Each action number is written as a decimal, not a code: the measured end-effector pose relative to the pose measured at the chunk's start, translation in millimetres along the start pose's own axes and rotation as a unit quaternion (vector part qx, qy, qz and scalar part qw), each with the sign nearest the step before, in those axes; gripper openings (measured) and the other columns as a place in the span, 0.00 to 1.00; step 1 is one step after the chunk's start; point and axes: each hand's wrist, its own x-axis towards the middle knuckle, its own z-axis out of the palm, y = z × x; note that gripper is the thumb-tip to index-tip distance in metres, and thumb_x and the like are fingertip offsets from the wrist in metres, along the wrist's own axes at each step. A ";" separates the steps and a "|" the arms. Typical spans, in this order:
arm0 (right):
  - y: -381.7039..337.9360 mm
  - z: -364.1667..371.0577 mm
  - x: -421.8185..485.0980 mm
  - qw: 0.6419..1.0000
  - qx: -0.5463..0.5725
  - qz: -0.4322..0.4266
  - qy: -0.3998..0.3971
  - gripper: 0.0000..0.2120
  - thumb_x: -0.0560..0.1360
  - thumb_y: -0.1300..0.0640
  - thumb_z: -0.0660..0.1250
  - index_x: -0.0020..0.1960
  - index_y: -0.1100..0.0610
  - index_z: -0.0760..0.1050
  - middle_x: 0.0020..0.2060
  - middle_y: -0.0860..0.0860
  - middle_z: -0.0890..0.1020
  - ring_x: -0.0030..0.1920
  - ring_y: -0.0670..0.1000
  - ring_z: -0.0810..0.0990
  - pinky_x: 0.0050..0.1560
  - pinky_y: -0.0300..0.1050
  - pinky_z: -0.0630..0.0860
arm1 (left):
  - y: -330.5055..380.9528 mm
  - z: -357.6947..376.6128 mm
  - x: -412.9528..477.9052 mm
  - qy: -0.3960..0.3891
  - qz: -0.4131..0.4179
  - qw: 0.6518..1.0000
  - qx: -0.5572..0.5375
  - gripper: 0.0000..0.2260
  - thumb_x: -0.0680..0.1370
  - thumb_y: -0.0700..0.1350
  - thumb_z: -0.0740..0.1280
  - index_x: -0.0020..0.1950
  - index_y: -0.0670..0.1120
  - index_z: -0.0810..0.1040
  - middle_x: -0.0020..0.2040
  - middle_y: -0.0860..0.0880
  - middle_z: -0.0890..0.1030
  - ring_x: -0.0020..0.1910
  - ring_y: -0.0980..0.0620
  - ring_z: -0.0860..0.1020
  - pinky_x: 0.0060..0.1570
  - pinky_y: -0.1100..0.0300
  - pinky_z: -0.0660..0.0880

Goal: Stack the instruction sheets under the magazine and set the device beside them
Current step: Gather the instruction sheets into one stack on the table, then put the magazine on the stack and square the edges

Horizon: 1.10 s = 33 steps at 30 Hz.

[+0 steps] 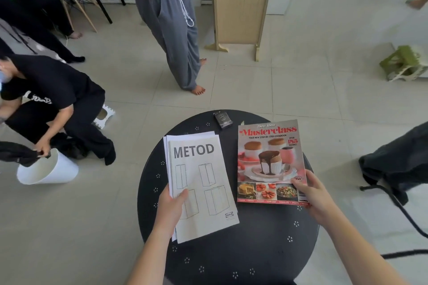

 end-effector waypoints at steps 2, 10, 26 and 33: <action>-0.3 4.6 -15.2 1.000 0.012 -0.010 -0.009 0.15 0.83 0.67 0.66 0.69 0.61 0.75 0.61 0.70 0.84 0.41 0.58 0.90 0.37 0.50 0.88 | -1.0 -8.7 -2.1 -0.007 0.009 1.000 0.008 0.17 0.85 0.40 0.70 0.73 0.53 0.81 0.63 0.55 0.87 0.65 0.48 0.84 0.70 0.44 0.80; 8.2 42.6 -67.8 0.997 0.038 -0.021 -0.057 0.14 0.83 0.65 0.67 0.67 0.56 0.77 0.60 0.68 0.86 0.44 0.60 0.90 0.39 0.51 0.88 | 17.1 -18.8 -17.5 -0.073 0.022 0.997 -0.019 0.16 0.84 0.42 0.71 0.70 0.57 0.81 0.63 0.54 0.88 0.64 0.48 0.85 0.70 0.42 0.80; 26.2 101.9 -103.0 0.979 0.061 0.029 -0.195 0.21 0.84 0.67 0.62 0.74 0.52 0.73 0.66 0.65 0.83 0.60 0.68 0.86 0.48 0.56 0.87 | 25.0 -23.3 -35.8 -0.192 -0.049 0.968 -0.156 0.17 0.84 0.32 0.63 0.65 0.47 0.85 0.51 0.43 0.92 0.48 0.42 0.91 0.50 0.47 0.84; 16.7 119.1 -103.3 0.980 -0.028 -0.048 -0.190 0.30 0.84 0.69 0.63 0.76 0.40 0.67 0.65 0.59 0.85 0.61 0.68 0.86 0.56 0.65 0.86 | 22.1 -18.0 -44.4 -0.185 -0.029 0.963 -0.193 0.23 0.87 0.61 0.61 0.61 0.47 0.88 0.57 0.42 0.91 0.55 0.40 0.90 0.61 0.41 0.83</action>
